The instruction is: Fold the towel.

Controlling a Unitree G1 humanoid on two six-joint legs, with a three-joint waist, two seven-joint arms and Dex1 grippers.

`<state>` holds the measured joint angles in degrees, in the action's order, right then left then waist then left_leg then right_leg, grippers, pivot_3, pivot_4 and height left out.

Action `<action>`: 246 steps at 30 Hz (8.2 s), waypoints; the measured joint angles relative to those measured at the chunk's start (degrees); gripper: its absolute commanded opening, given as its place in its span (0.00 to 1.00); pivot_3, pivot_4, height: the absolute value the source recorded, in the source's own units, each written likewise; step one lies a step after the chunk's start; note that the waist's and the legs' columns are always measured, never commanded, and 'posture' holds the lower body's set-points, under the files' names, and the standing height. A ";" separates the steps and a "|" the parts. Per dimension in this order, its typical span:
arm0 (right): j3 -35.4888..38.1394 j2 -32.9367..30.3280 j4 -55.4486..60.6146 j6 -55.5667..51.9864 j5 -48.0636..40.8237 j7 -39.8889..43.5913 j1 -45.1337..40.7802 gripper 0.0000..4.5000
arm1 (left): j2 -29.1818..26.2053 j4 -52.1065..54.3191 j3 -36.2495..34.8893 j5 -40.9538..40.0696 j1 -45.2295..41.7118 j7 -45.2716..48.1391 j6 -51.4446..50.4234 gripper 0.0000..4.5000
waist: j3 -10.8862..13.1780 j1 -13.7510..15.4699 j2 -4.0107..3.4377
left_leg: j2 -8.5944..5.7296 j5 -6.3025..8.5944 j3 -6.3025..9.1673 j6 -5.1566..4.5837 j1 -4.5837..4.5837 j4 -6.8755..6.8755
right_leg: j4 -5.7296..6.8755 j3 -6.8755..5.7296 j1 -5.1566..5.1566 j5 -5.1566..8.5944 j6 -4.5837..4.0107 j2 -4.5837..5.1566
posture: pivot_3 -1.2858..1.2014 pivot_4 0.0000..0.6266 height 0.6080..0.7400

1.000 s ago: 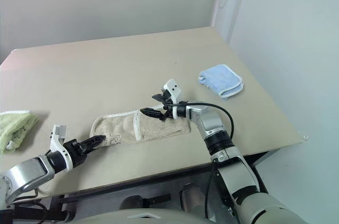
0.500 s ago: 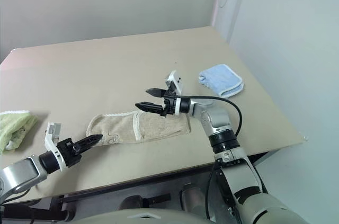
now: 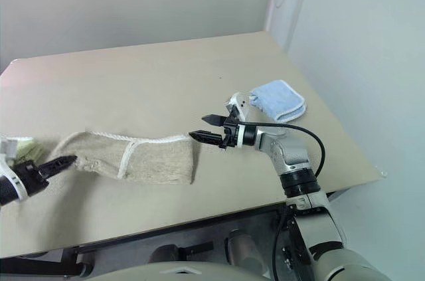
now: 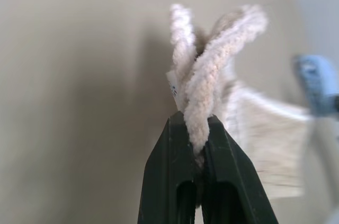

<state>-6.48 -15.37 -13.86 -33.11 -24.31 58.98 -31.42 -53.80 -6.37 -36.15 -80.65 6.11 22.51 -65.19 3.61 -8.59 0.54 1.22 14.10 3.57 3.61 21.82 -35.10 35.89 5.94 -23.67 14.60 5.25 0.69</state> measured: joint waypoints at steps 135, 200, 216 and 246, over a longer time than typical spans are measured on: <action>5.41 -4.74 8.88 -12.00 -8.45 -10.34 7.43 1.00 | 23.89 -6.51 43.27 57.42 -28.26 52.13 44.26 0.74 | -0.22 3.03 -0.09 | -0.16 -0.04 0.09 -0.08 -0.41 -1.06 | 0.41 0.19 0.98 -0.09 0.37 -0.07 | 0.52 0.00 1.00; 21.11 16.53 -15.76 -56.35 -14.07 -33.37 -9.42 0.64 | 13.15 19.13 26.45 46.32 -5.62 39.71 36.65 0.75 | -0.19 1.12 -0.10 | -0.12 -0.03 0.06 -0.08 -0.28 -0.69 | 0.23 0.18 0.69 -0.06 0.36 -0.08 | 0.52 0.00 1.00; 27.61 19.66 -15.19 -58.66 -14.71 -34.98 -9.42 0.01 | 12.92 17.87 24.33 45.87 -5.04 37.82 37.07 0.75 | -0.19 1.15 -0.11 | -0.12 -0.03 0.06 -0.08 -0.18 -0.58 | 0.22 0.18 0.56 -0.06 0.36 -0.07 | 0.52 0.00 1.00; 51.58 -13.28 -44.90 -19.71 -19.12 -40.64 -29.86 0.01 | 13.97 11.74 24.80 47.26 -6.99 37.19 38.51 0.75 | -0.07 1.05 -0.26 | -0.13 -0.03 -0.09 -0.10 0.11 -0.50 | 0.09 0.33 0.29 -0.05 0.36 -0.07 | 0.52 0.00 1.00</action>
<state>45.10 -28.66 -58.76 -52.82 -43.43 18.34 -61.27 -39.84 5.36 -11.35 -33.40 -0.87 59.70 -26.68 3.54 -7.54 0.27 1.09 14.07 3.47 3.51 21.93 -35.60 35.98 6.27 -23.38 14.54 5.61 0.62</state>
